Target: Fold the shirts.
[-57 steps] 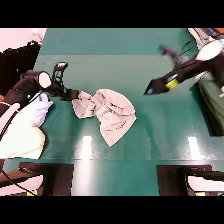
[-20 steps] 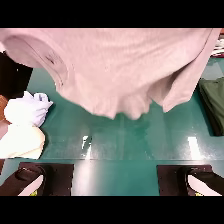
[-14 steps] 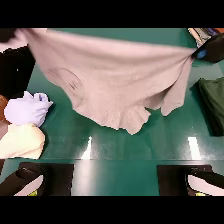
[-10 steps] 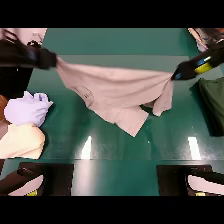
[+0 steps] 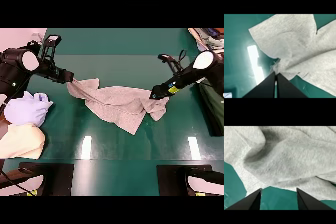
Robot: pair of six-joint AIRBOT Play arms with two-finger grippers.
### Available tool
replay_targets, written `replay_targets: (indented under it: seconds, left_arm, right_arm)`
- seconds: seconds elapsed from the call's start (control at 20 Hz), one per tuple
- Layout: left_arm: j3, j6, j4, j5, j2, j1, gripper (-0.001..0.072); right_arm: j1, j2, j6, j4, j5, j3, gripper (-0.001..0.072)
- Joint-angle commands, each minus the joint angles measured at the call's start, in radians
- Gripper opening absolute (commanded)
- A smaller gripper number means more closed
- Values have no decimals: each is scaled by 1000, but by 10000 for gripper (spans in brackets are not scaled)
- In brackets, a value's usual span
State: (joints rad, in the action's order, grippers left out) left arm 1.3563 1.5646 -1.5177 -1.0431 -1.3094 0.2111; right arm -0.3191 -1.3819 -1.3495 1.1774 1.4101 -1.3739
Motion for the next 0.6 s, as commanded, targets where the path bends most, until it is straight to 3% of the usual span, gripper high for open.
replay_targets:
  seconds: [0.0, 0.15, 0.25, 0.55]
  left_arm:
    - [-3, -1, -6, 11, -8, 0, 23]
    - [-3, -1, 0, 16, -8, 0, 23]
    - [-3, -1, 7, 18, -8, 0, 23]
    - [-3, 10, 8, 18, -8, 0, 23]
  right_arm:
    - [74, 64, 8, 2, -24, 15, 512]
    - [222, 83, 7, 2, -22, 15, 504]
    - [321, 39, 3, -2, -27, 15, 437]
    - [451, -209, -26, -72, -92, 15, 438]
